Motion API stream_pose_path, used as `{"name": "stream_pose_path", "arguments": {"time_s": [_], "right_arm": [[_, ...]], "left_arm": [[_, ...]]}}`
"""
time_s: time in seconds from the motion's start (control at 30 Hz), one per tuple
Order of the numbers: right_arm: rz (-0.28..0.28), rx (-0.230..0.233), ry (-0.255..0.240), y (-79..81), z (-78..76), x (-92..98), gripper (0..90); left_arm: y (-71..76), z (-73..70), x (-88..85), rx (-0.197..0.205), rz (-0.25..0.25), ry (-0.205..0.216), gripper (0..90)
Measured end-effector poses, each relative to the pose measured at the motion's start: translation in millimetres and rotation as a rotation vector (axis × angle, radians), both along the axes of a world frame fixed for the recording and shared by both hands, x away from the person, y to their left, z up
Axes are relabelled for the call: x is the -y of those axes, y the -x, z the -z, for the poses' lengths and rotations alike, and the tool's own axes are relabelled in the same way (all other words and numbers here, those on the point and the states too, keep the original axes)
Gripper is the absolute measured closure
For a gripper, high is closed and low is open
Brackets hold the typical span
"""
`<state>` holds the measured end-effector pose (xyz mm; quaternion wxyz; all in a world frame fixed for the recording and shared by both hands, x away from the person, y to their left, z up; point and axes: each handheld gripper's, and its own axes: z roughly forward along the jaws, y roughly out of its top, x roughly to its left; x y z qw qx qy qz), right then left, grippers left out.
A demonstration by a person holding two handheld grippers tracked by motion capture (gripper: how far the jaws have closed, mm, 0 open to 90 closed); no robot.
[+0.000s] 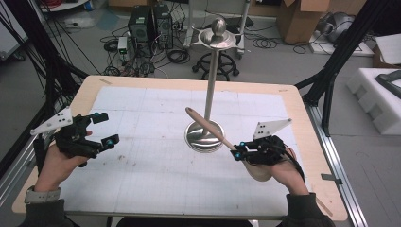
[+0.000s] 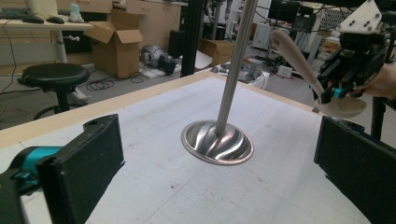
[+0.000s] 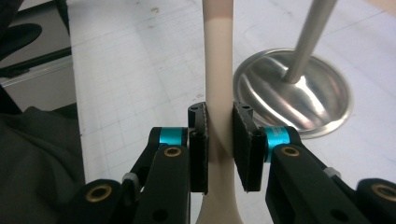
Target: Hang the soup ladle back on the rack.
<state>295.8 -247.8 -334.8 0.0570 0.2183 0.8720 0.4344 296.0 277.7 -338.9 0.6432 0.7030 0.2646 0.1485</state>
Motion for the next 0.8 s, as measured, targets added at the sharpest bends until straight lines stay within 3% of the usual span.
{"name": "stream_pose_path", "arguments": {"time_s": [0.8], "right_arm": [[0.044, 0.077, -0.131, 3.7, -30.3, 37.5, 78.0]], "left_arm": [[0.2, 1.2, 0.3, -0.007, -0.001, -0.003, 1.7]]}}
